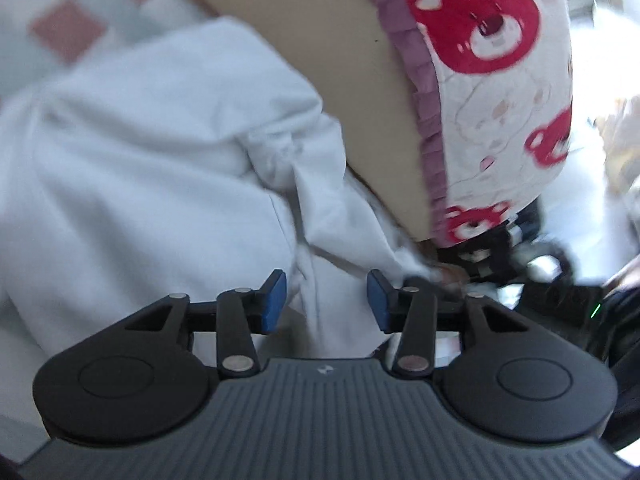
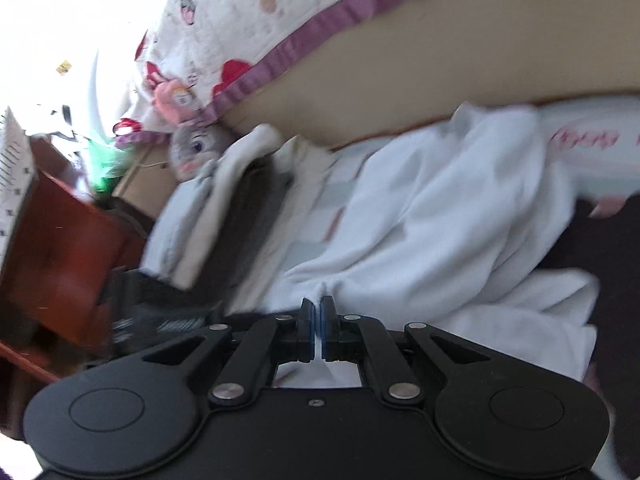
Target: Fold clothes
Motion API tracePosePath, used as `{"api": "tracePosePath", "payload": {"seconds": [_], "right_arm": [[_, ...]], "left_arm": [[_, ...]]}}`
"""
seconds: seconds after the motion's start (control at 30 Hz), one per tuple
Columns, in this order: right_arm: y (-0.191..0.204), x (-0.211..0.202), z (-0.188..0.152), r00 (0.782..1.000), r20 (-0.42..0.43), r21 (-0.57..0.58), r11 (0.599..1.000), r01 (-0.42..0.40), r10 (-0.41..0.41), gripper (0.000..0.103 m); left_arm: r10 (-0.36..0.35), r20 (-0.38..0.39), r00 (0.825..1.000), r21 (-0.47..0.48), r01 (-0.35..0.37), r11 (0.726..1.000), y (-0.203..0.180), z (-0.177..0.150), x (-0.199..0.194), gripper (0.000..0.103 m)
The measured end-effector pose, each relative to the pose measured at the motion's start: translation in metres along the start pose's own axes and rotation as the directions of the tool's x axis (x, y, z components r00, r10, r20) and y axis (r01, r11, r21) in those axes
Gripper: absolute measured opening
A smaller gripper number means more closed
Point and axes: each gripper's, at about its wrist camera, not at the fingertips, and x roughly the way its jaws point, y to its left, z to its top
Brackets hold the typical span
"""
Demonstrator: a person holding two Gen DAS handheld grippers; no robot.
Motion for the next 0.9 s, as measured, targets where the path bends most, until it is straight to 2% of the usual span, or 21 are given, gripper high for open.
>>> {"api": "tracePosePath", "payload": {"seconds": [0.1, 0.2, 0.23, 0.33, 0.4, 0.47, 0.5, 0.53, 0.57, 0.6, 0.63, 0.7, 0.73, 0.8, 0.83, 0.87, 0.9], "right_arm": [[0.001, 0.004, -0.009, 0.998, -0.027, 0.027, 0.998, -0.051, 0.052, 0.005], [-0.001, 0.006, -0.014, 0.994, -0.060, 0.026, 0.996, -0.090, 0.091, 0.005], [0.001, 0.008, -0.015, 0.991, -0.078, 0.019, 0.994, -0.110, 0.111, 0.005], [0.008, 0.013, -0.018, 0.978, -0.129, -0.007, 0.986, -0.167, 0.165, 0.005], [0.013, 0.015, -0.020, 0.968, -0.156, -0.025, 0.979, -0.201, 0.194, 0.005], [0.017, 0.019, -0.021, 0.963, -0.183, -0.042, 0.977, -0.209, 0.198, 0.005], [0.019, 0.021, -0.021, 0.960, -0.197, -0.051, 0.976, -0.213, 0.199, 0.005], [0.019, 0.022, -0.021, 0.960, -0.204, -0.057, 0.977, -0.207, 0.191, 0.005], [0.019, 0.022, -0.020, 0.960, -0.211, -0.064, 0.978, -0.200, 0.183, 0.005], [0.019, 0.022, -0.020, 0.963, -0.210, -0.067, 0.980, -0.188, 0.171, 0.005], [0.018, 0.021, -0.018, 0.966, -0.207, -0.070, 0.983, -0.171, 0.153, 0.007], [0.017, 0.017, -0.013, 0.977, -0.203, -0.091, 0.992, -0.090, 0.070, 0.014], [0.016, 0.015, -0.010, 0.980, -0.201, -0.111, 0.993, -0.040, 0.017, 0.027], [0.020, 0.013, 0.006, 0.967, -0.222, -0.184, 0.979, 0.088, -0.128, 0.050], [0.023, 0.012, 0.015, 0.959, -0.222, -0.212, 0.969, 0.128, -0.175, 0.051], [0.025, 0.012, 0.024, 0.950, -0.220, -0.239, 0.957, 0.167, -0.220, 0.051], [0.025, 0.013, 0.034, 0.949, -0.222, -0.232, 0.957, 0.173, -0.225, 0.052]], "left_arm": [[-0.013, -0.012, 1.000, -0.042, 0.013, 0.999, 0.011, 0.002, 0.003, 0.057], [-0.020, -0.015, 1.000, -0.067, 0.019, 0.998, 0.019, 0.005, 0.005, 0.058], [-0.045, -0.019, 0.999, -0.088, 0.043, 0.995, 0.021, 0.007, 0.006, 0.058], [-0.143, -0.038, 0.989, -0.144, 0.136, 0.980, 0.023, 0.008, 0.010, 0.068], [-0.144, -0.051, 0.988, -0.128, 0.136, 0.982, 0.019, 0.006, 0.013, 0.073], [-0.127, -0.065, 0.990, -0.095, 0.120, 0.988, 0.013, 0.004, 0.017, 0.073], [-0.120, -0.066, 0.991, -0.076, 0.115, 0.990, 0.009, 0.003, 0.018, 0.068], [-0.100, -0.051, 0.994, -0.041, 0.098, 0.994, 0.004, 0.003, 0.017, 0.058], [-0.081, -0.034, 0.996, -0.005, 0.081, 0.997, -0.002, 0.003, 0.015, 0.011], [-0.062, -0.017, 0.998, 0.030, 0.063, 0.998, -0.007, 0.003, 0.013, 0.007], [-0.038, 0.006, 0.999, 0.063, 0.037, 0.997, -0.012, 0.004, 0.010, 0.007], [0.071, 0.113, 0.991, 0.115, -0.085, 0.990, -0.019, 0.011, -0.009, 0.006], [0.119, 0.169, 0.978, 0.132, -0.142, 0.981, -0.022, 0.014, -0.019, 0.006], [0.163, 0.290, 0.943, 0.120, -0.205, 0.971, -0.018, 0.024, -0.052, 0.006], [0.176, 0.342, 0.923, 0.105, -0.223, 0.969, -0.015, 0.028, -0.068, 0.006], [0.142, 0.362, 0.921, 0.057, -0.174, 0.983, -0.008, 0.032, -0.083, 0.006], [0.109, 0.383, 0.917, 0.013, -0.123, 0.992, -0.001, 0.035, -0.098, 0.006]]}}
